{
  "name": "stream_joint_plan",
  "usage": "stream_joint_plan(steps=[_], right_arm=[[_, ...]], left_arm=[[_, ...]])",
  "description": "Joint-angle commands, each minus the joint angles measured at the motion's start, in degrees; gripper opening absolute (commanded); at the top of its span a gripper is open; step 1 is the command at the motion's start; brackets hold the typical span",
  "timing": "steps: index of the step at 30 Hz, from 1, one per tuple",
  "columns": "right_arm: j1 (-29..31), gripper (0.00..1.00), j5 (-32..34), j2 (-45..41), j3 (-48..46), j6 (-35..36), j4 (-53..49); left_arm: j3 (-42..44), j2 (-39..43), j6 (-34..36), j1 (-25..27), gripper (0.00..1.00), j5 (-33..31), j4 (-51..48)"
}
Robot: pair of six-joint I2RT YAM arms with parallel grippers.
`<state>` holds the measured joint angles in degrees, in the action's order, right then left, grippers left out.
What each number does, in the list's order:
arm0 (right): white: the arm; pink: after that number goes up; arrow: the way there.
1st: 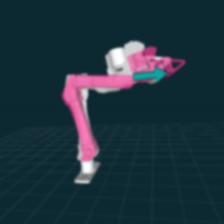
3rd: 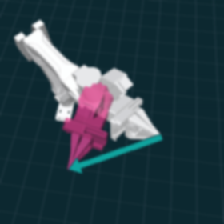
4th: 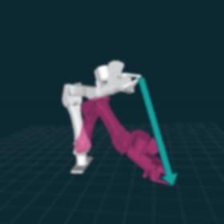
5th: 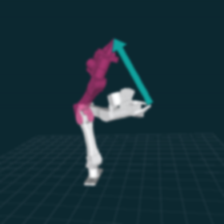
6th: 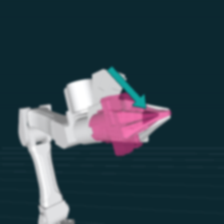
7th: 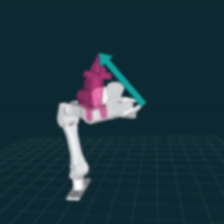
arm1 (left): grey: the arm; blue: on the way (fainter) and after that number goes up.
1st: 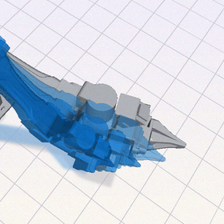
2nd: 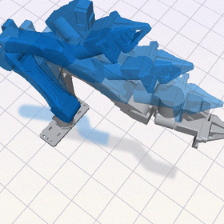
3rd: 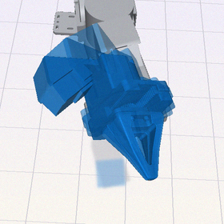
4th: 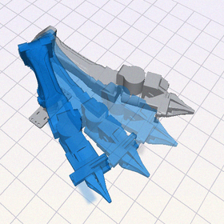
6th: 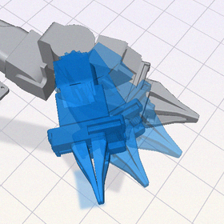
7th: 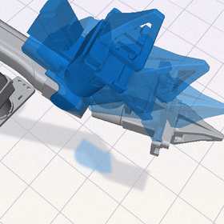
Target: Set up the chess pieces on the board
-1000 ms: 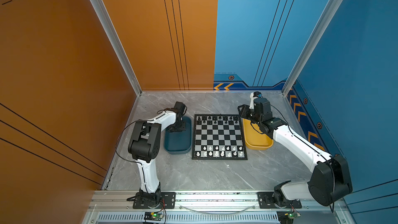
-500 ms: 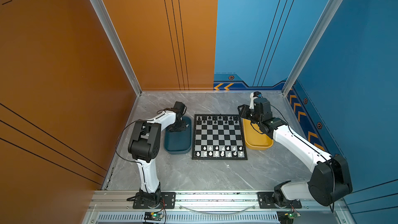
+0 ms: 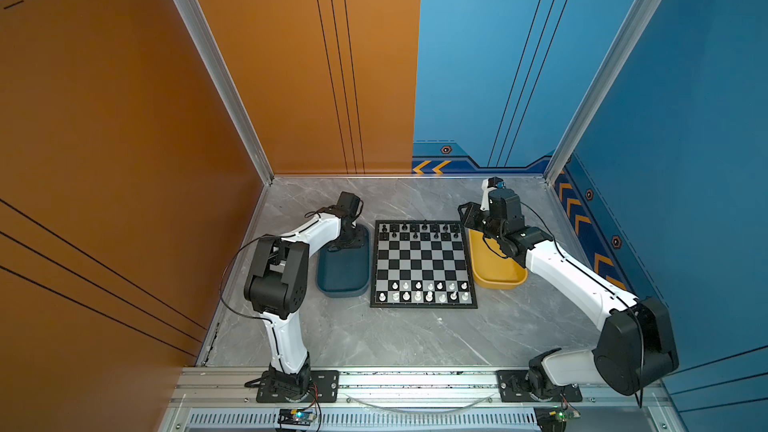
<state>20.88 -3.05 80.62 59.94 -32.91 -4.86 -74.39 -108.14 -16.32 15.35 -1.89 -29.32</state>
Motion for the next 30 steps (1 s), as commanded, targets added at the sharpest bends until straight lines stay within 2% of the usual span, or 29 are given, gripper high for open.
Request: stream_joint_plan(steps=[1,17,30], right_arm=[[0.12,0.37,-0.67,0.5,0.85,0.17,0.67],[-0.14,0.37,-0.36,-0.19,0.51,0.77,-0.12],[-0.32,0.37,-0.47,-0.2,0.43,0.74,-0.07]], left_arm=[[-1.31,-0.74,1.19,0.73,0.35,-1.65,1.27],[-5.53,-6.1,0.15,1.17,0.39,-4.2,1.82],[-4.98,-7.88,0.94,1.17,0.29,-3.6,0.84]])
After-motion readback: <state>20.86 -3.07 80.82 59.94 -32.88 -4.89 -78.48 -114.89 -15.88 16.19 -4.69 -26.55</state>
